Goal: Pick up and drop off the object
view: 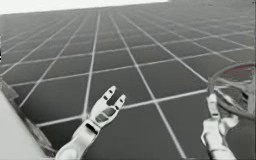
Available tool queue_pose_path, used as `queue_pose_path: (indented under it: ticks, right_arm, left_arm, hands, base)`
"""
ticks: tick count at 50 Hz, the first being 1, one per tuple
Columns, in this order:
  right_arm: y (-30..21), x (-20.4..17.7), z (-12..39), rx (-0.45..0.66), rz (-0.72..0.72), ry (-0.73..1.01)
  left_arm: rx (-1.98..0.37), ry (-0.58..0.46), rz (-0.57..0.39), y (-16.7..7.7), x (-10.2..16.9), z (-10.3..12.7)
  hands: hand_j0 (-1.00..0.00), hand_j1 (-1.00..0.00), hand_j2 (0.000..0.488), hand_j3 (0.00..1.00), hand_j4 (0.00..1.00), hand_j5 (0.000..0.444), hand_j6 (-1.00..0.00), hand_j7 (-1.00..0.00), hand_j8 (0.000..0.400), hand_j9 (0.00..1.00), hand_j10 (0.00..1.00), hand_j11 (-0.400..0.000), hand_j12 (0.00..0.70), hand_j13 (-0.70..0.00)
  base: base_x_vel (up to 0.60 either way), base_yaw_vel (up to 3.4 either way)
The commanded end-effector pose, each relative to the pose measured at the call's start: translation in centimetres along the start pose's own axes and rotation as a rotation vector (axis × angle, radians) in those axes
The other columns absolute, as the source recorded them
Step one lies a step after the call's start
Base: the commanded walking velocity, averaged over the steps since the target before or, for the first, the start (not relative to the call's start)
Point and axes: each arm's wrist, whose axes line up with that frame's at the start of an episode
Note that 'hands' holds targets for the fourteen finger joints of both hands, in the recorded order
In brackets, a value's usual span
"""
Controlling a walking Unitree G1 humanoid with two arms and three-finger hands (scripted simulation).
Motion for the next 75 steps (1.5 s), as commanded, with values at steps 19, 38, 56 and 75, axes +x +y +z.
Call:
queue_pose_path:
  ticks: [19,38,56,75]
  right_arm:
    - [0.76,-0.11,0.64,0.028,0.039,-0.015]
    - [0.76,-0.11,0.64,0.028,0.039,-0.015]
    - [0.76,-0.11,0.64,0.028,0.039,-0.015]
    - [0.76,-0.11,0.64,0.028,0.039,-0.015]
  left_arm:
    - [0.018,-0.009,-0.014,-0.67,-0.18,0.19]
    - [0.018,-0.009,-0.014,-0.67,-0.18,0.19]
    - [0.018,-0.009,-0.014,-0.67,-0.18,0.19]
    - [0.018,-0.009,-0.014,-0.67,-0.18,0.19]
  hands:
    - [0.0,0.0,0.0,1.0,1.0,0.0,0.0,0.0,0.0,1.0,1.0,-0.4,0.0,-0.7]
    - [0.0,0.0,0.0,1.0,1.0,0.0,0.0,0.0,0.0,1.0,1.0,-0.4,0.0,-0.7]
    - [0.0,0.0,0.0,1.0,1.0,0.0,0.0,0.0,0.0,1.0,1.0,-0.4,0.0,-0.7]
    - [0.0,0.0,0.0,1.0,1.0,0.0,0.0,0.0,0.0,1.0,1.0,-0.4,0.0,-0.7]
  base:
    - [0.48,0.28]
    - [0.46,0.29]
    - [0.38,0.43]
    - [0.38,0.42]
